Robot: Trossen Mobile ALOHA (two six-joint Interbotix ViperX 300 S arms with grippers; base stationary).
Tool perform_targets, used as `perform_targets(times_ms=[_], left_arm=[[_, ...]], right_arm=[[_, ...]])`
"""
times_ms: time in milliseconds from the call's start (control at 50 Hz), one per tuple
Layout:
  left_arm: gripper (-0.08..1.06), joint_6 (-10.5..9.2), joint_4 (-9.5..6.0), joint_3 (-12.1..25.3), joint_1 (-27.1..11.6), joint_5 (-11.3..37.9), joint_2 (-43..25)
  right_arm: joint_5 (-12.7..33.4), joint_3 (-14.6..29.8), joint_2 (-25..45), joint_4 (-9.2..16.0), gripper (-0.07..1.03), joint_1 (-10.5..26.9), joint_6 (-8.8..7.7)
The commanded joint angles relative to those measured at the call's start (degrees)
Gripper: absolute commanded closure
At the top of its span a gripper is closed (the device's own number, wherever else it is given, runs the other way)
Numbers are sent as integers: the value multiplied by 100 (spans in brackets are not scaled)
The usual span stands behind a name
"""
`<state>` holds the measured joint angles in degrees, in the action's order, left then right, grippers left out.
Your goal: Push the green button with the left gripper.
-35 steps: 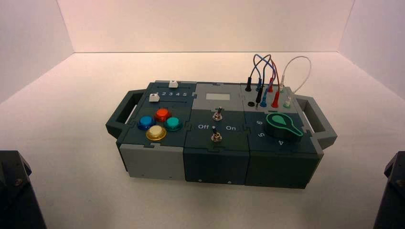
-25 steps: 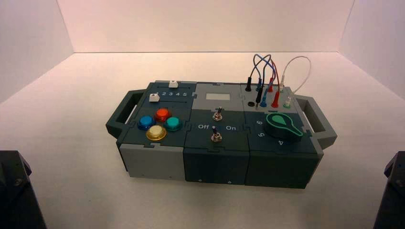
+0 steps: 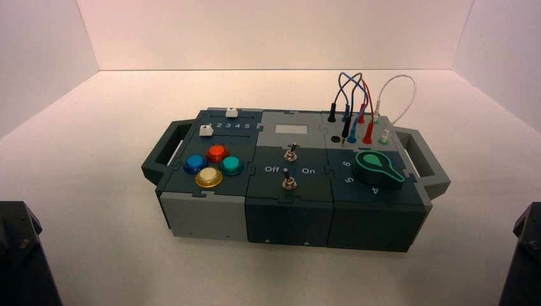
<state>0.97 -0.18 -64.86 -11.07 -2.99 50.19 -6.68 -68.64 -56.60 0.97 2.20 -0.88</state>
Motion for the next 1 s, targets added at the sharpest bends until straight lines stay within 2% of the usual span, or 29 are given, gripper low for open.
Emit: perform_targets(times_ms=[20, 260, 360, 380, 560, 700, 780, 920, 1000], left_arm=[[101, 26, 9, 387, -598, 483, -404], [101, 26, 9, 879, -1846, 1890, -1318], [101, 0, 0, 1037, -2180, 2329, -1600], [101, -9, 0, 1125, -2355, 2549, -1758], [101, -26, -18, 1494, -2979, 3445, -2399], [101, -62, -105, 1652, -3437, 3823, -2742], [101, -123, -132, 1731, -3674, 3981, -2883], [101, -149, -132, 1863, -4043, 4263, -3129], [101, -149, -132, 1890, -4122, 4403, -3261]], right_arm=[[141, 264, 62, 26, 98, 79, -9], [589, 448, 448, 26, 98, 290, -9], [791, 510, 598, 26, 98, 431, -9], [940, 554, 703, 26, 98, 536, -9], [2048, 914, 1266, 149, 98, 1204, -9], [3023, 1283, 1749, 281, 98, 1661, -18], [3366, 1345, 1872, 281, 98, 1767, -79], [3656, 1274, 1872, 316, 98, 1767, -176], [3771, 1204, 1846, 316, 98, 1775, -211]])
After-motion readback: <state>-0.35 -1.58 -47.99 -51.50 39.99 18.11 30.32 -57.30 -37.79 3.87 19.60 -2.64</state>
